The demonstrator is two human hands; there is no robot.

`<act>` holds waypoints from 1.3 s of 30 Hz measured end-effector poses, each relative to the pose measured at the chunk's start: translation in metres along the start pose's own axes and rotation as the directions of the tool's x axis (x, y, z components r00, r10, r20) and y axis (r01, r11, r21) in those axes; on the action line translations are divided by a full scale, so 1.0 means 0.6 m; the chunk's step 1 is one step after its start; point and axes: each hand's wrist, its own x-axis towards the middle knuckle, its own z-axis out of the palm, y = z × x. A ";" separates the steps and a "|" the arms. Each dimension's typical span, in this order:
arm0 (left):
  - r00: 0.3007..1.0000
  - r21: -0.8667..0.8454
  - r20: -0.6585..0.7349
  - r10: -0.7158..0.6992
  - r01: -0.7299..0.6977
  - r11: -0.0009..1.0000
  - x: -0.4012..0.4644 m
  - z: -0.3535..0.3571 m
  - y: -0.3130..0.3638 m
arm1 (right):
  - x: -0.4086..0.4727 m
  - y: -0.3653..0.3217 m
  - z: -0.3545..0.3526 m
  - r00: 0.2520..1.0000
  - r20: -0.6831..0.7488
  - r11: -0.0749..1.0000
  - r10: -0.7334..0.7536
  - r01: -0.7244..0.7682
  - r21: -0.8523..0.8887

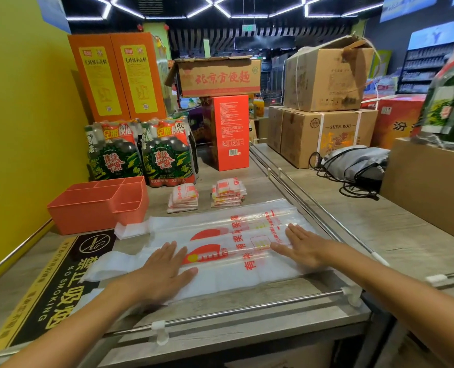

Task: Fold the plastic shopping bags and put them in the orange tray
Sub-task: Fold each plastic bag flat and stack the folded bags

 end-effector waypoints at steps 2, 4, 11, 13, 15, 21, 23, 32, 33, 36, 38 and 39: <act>0.995 0.042 -0.028 0.099 -0.098 0.994 0.003 -0.009 0.035 | -0.006 -0.006 0.001 1.000 -0.020 1.000 0.009 -0.008 0.009; 0.974 0.081 -0.043 0.224 -0.220 0.972 0.012 -0.014 0.080 | -0.007 -0.007 0.002 1.000 -0.026 1.000 0.016 -0.016 0.010; 0.912 0.035 -0.050 0.408 -0.407 0.913 0.087 -0.023 0.227 | -0.002 -0.007 0.008 0.999 -0.013 0.998 0.033 -0.034 -0.055; 0.923 0.018 -0.031 0.384 -0.384 0.923 0.098 -0.015 0.235 | -0.001 -0.008 0.007 0.999 -0.013 0.998 0.031 -0.032 -0.051; 0.938 -0.001 -0.008 0.346 -0.346 0.938 0.097 -0.012 0.224 | 0.000 -0.010 0.007 0.999 -0.013 0.998 0.038 -0.038 -0.050; 0.966 0.016 0.108 0.234 -0.237 0.971 0.059 -0.028 0.128 | 0.003 -0.006 0.007 0.999 -0.018 0.998 0.035 -0.036 -0.054; 0.974 0.016 0.111 0.197 -0.200 0.980 0.046 -0.026 0.096 | 0.003 -0.005 0.008 0.999 -0.017 0.998 0.035 -0.036 -0.050; 0.987 0.000 0.143 0.080 -0.081 0.997 -0.007 -0.028 -0.026 | -0.002 -0.005 0.005 1.000 -0.019 0.999 0.010 -0.011 -0.044; 0.987 -0.010 0.141 0.072 -0.071 0.997 -0.014 -0.029 -0.042 | -0.002 -0.004 0.005 1.000 -0.016 0.999 0.009 -0.009 -0.044; 0.996 -0.042 0.056 0.072 -0.070 0.997 -0.034 -0.036 -0.075 | -0.002 -0.007 -0.003 1.000 -0.011 0.996 0.011 -0.012 -0.092; 0.997 -0.030 -0.030 0.073 -0.074 0.997 -0.041 -0.046 -0.083 | 0.000 -0.011 -0.013 0.999 -0.053 0.991 -0.005 -0.003 -0.134; 0.995 -0.029 -0.070 0.070 -0.072 0.997 -0.040 -0.052 -0.086 | 0.002 -0.016 -0.016 0.995 -0.097 0.989 -0.025 0.011 -0.144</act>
